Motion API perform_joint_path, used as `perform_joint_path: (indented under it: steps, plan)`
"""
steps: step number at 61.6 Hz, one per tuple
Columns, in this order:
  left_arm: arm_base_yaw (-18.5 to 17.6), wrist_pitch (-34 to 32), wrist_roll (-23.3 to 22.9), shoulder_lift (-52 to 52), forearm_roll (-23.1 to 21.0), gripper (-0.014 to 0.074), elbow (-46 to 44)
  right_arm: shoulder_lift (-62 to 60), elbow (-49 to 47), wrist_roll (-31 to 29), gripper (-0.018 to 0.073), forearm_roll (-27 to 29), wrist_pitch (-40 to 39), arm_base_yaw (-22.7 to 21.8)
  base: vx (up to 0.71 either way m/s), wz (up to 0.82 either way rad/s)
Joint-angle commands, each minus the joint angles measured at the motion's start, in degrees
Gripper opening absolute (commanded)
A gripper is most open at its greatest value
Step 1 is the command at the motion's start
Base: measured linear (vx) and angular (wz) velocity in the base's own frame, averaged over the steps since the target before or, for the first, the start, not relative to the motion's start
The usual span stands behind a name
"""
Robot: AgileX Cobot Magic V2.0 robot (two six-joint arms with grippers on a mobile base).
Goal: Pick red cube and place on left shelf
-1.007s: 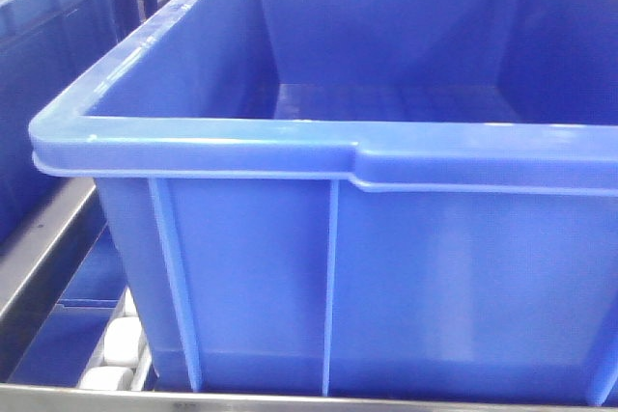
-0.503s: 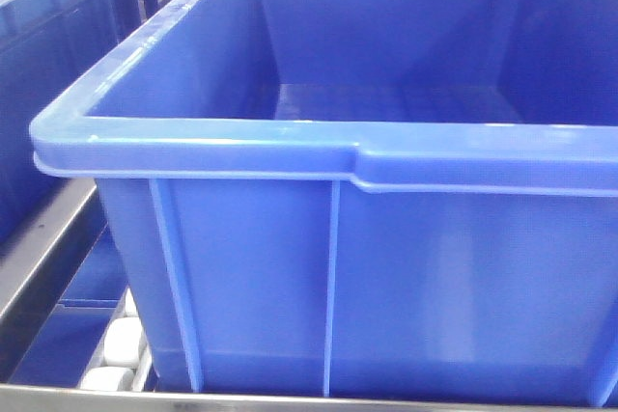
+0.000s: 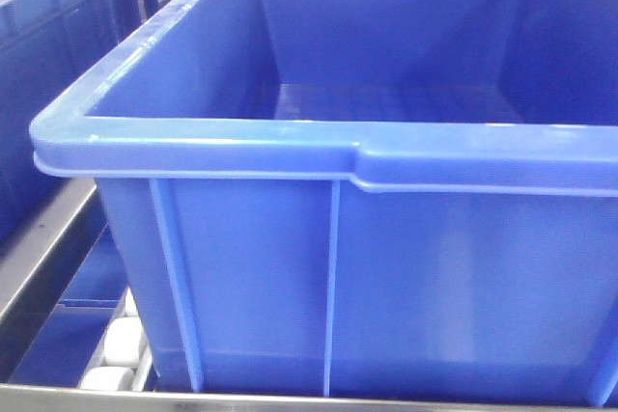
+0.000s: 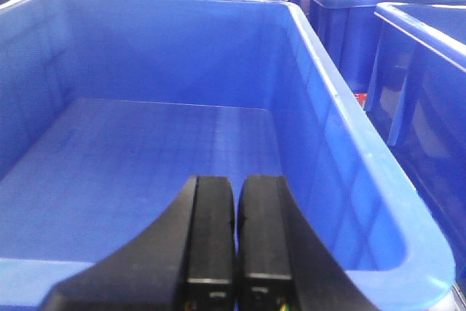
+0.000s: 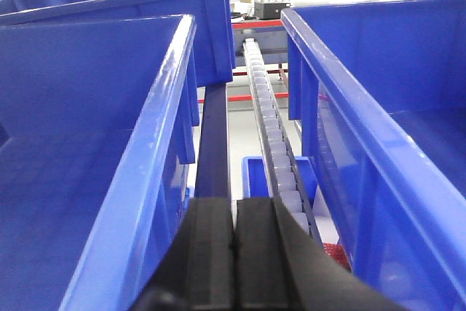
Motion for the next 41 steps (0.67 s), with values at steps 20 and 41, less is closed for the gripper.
perform_joint_path:
  steps: [20, 41]
  plan:
    - [-0.23, -4.86, -0.01, -0.73, -0.08, 0.0101, 1.36, -1.03, -1.45, -0.45, 0.0057, 0.11, -4.57, -0.36, 0.00, 0.00]
    - [-0.23, -4.86, -0.01, -0.73, -0.08, 0.0101, 1.36, -1.03, -1.45, -0.45, 0.0057, 0.11, -4.57, -0.36, 0.00, 0.00]
